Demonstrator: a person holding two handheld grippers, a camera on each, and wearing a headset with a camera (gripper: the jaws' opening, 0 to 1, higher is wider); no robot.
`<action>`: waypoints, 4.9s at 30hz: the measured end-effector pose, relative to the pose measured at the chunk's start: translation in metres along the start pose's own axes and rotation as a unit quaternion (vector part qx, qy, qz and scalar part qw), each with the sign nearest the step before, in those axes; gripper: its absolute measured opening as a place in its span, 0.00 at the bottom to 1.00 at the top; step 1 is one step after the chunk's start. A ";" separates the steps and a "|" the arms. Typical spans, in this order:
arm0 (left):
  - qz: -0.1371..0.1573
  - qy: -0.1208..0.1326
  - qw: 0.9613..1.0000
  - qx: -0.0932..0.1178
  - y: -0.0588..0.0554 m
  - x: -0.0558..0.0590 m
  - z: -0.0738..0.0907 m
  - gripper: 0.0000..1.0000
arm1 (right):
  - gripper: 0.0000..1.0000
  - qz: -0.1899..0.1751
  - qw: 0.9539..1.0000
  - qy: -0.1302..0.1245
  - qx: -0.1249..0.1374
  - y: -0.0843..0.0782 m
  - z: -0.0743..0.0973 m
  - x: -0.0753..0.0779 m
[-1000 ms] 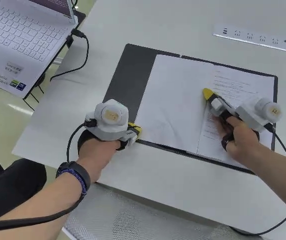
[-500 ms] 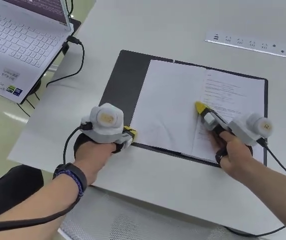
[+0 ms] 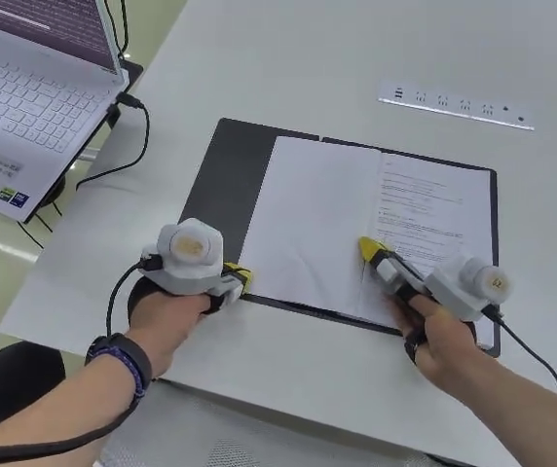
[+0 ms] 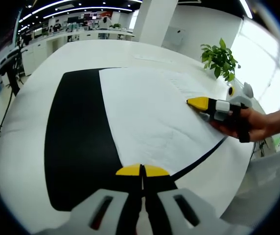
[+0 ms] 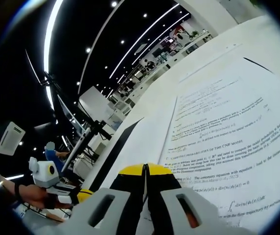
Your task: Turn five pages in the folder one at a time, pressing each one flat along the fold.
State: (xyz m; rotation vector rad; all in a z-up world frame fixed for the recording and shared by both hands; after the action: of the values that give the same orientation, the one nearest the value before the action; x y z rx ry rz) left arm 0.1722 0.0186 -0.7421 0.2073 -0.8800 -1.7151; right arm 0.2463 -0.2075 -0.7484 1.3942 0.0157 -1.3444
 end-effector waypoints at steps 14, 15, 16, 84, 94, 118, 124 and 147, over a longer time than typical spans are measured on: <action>0.005 0.000 1.000 0.004 -0.002 0.002 0.001 0.00 | 0.00 0.012 1.000 0.003 -0.016 -0.019 0.016 0.000; 0.005 0.000 1.000 0.004 -0.002 0.002 0.001 0.00 | 0.00 0.013 1.000 0.002 -0.017 -0.021 0.017 0.000; 0.005 0.000 1.000 0.004 -0.002 0.002 0.002 0.00 | 0.00 0.014 1.000 0.002 -0.019 -0.021 0.018 0.000; -0.081 -0.050 0.994 0.048 0.027 0.049 0.022 0.27 | 0.28 0.131 0.987 -0.041 -0.089 -0.023 0.108 -0.034; -0.099 -0.039 0.991 0.084 0.048 0.056 0.056 0.37 | 0.37 0.185 0.979 -0.054 -0.063 0.005 0.141 -0.037; -0.120 -0.010 0.988 0.096 0.048 0.046 0.113 0.55 | 0.57 0.211 0.972 -0.102 -0.009 0.019 0.227 -0.035; -0.114 -0.004 0.989 0.093 0.048 0.045 0.118 0.58 | 0.57 0.198 0.975 -0.102 -0.006 0.021 0.228 -0.035; -0.134 -0.041 0.987 0.075 0.052 0.070 0.105 0.61 | 0.64 0.185 0.974 -0.132 -0.011 0.014 0.250 -0.035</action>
State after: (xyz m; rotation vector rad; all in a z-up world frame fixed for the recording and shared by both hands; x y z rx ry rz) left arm 0.1300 -0.0009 -0.6136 0.3712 -1.0823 -1.9176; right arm 0.0753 -0.3605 -0.6411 1.1231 -0.3882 -1.1986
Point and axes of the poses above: the centre of the closed fingertips' face, and the gripper's own axes: z roughly backward along the fingers, x roughly to its right, y roughly out of its top, the point moved 7 cm from there along z, roughly backward along the fingers, and after that the axes turned 2 degrees about -y, right-handed, at the moved point
